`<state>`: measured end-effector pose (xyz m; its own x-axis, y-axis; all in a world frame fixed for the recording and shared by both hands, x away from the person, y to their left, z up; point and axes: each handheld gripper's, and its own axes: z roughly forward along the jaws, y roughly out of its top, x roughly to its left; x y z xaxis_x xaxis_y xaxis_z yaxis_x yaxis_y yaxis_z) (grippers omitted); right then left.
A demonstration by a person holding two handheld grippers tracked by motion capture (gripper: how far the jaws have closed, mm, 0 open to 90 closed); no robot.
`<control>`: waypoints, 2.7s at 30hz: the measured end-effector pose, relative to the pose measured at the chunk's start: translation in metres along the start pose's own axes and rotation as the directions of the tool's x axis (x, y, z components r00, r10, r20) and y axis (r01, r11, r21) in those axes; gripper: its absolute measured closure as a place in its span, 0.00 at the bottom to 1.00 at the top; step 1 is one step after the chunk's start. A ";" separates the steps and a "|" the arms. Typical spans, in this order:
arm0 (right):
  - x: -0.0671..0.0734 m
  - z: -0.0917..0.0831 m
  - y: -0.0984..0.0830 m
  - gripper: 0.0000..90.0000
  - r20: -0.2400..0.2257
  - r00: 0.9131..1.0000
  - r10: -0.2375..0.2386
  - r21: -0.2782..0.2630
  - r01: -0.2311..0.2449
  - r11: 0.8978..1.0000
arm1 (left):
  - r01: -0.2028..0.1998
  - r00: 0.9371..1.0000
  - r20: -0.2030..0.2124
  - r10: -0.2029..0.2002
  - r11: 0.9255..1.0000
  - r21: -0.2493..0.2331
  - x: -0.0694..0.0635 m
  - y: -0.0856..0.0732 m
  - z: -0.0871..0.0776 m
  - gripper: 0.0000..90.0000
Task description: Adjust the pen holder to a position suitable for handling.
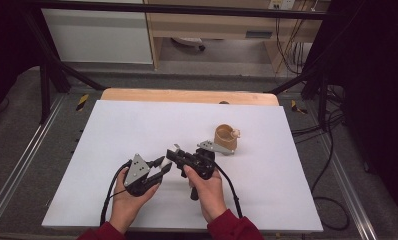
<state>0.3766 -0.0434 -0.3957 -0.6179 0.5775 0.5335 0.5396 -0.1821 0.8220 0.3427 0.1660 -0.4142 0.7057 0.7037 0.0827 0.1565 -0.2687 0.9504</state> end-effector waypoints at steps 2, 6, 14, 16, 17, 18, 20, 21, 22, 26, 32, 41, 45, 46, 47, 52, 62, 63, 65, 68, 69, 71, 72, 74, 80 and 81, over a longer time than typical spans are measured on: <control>0.001 0.000 0.000 0.77 0.007 1.000 0.007 0.001 -0.007 1.000 | -0.005 1.000 -0.005 0.005 1.000 0.005 0.000 -0.001 0.001 0.75; 0.001 0.002 -0.001 0.79 0.010 1.000 0.013 0.001 -0.013 1.000 | -0.004 1.000 -0.008 0.004 1.000 0.007 0.001 -0.003 0.003 0.75; 0.001 0.001 0.000 0.79 0.010 1.000 -0.002 -0.002 0.002 1.000 | 0.002 1.000 -0.010 -0.002 1.000 -0.013 0.000 -0.004 0.004 0.74; 0.001 0.001 0.001 0.79 0.017 1.000 -0.013 0.000 0.013 1.000 | -0.001 1.000 -0.016 0.000 1.000 -0.018 -0.001 -0.004 0.004 0.71; 0.001 0.000 0.002 0.79 0.020 1.000 -0.015 -0.002 0.015 1.000 | 0.001 1.000 -0.021 -0.001 1.000 -0.021 -0.001 -0.004 0.004 0.65; 0.000 -0.001 0.004 0.79 0.024 1.000 -0.018 -0.006 0.018 1.000 | 0.007 1.000 -0.021 -0.008 1.000 -0.022 -0.001 -0.004 0.004 0.61; -0.002 -0.004 0.008 0.79 0.037 0.999 -0.025 -0.013 0.026 1.000 | 0.024 1.000 -0.017 -0.025 0.999 -0.021 0.000 -0.004 0.004 0.53; -0.003 -0.006 0.010 0.79 0.045 0.999 -0.028 -0.014 0.028 1.000 | 0.035 0.999 -0.011 -0.035 0.999 -0.014 0.001 -0.005 0.005 0.49; -0.005 -0.007 0.012 0.79 0.053 0.998 -0.033 -0.018 0.034 0.999 | 0.047 0.999 -0.004 -0.047 0.999 -0.007 0.002 -0.006 0.005 0.46; -0.010 -0.013 0.019 0.79 0.087 0.995 -0.058 -0.030 0.061 0.998 | 0.067 0.997 -0.039 -0.067 0.998 0.002 0.004 -0.006 0.006 0.32; -0.013 -0.020 0.028 0.79 0.123 0.987 -0.104 -0.028 0.108 0.994 | 0.095 0.993 -0.067 -0.099 0.994 -0.062 0.011 -0.001 -0.004 0.14; -0.021 -0.030 0.040 0.79 0.157 0.979 -0.128 -0.048 0.137 0.989 | 0.151 0.983 -0.095 -0.160 0.984 -0.090 0.039 -0.004 -0.029 0.09; -0.024 -0.034 0.045 0.79 0.179 0.974 -0.141 -0.058 0.154 0.986 | 0.178 0.975 -0.116 -0.187 0.980 -0.089 0.045 -0.007 -0.037 0.09; -0.024 -0.035 0.047 0.79 0.185 0.972 -0.145 -0.062 0.159 0.985 | 0.177 0.975 -0.118 -0.187 0.980 -0.091 0.046 -0.007 -0.039 0.09; -0.024 -0.036 0.049 0.79 0.191 0.970 -0.153 -0.065 0.168 0.984 | 0.177 0.975 -0.117 -0.187 0.980 -0.092 0.046 -0.007 -0.040 0.09; -0.025 -0.042 0.061 0.79 0.211 0.958 -0.195 -0.067 0.213 0.975 | 0.181 0.973 -0.132 -0.190 0.980 -0.077 0.050 -0.010 -0.044 0.08; -0.032 -0.053 0.086 0.79 0.287 0.918 -0.272 -0.068 0.303 0.951 | 0.188 0.968 -0.160 -0.195 0.981 -0.054 0.054 -0.013 -0.042 0.03; -0.033 -0.054 0.088 0.79 0.293 0.915 -0.278 -0.068 0.310 0.948 | 0.192 0.966 -0.164 -0.198 0.980 -0.055 0.055 -0.014 -0.042 0.03; -0.034 -0.056 0.093 0.79 0.307 0.907 -0.289 -0.066 0.323 0.944 | 0.197 0.964 -0.172 -0.204 0.979 -0.053 0.056 -0.015 -0.041 0.03; -0.038 -0.060 0.101 0.79 0.327 0.897 -0.297 -0.067 0.335 0.940 | 0.198 0.960 -0.188 -0.206 0.978 -0.062 0.057 -0.014 -0.043 0.03; -0.039 -0.062 0.104 0.79 0.339 0.892 -0.300 -0.064 0.340 0.938 | 0.205 0.959 -0.186 -0.215 0.976 -0.073 0.057 -0.013 -0.044 0.03; -0.041 -0.066 0.109 0.79 0.355 0.885 -0.302 -0.064 0.345 0.936 | 0.212 0.955 -0.191 -0.225 0.974 -0.084 0.059 -0.013 -0.046 0.03; -0.042 -0.068 0.111 0.79 0.360 0.883 -0.302 -0.067 0.347 0.935 | 0.219 0.953 -0.194 -0.231 0.972 -0.081 0.060 -0.014 -0.046 0.03; -0.044 -0.070 0.115 0.79 0.368 0.880 -0.302 -0.070 0.350 0.934 | 0.229 0.952 -0.190 -0.240 0.970 -0.080 0.061 -0.015 -0.046 0.03; -0.049 -0.076 0.122 0.79 0.405 0.856 -0.321 -0.067 0.378 0.923 | 0.247 0.941 -0.212 -0.264 0.964 -0.101 0.069 -0.015 -0.053 0.04; -0.050 -0.077 0.123 0.79 0.409 0.854 -0.321 -0.070 0.380 0.922 | 0.256 0.938 -0.212 -0.273 0.961 -0.103 0.070 -0.016 -0.053 0.04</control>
<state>0.4300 -0.1557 -0.3058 -0.4675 0.8771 0.1103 0.2223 -0.0041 0.9750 0.3532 0.2543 -0.4075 0.4727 0.8733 -0.1179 0.2599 -0.0104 0.9656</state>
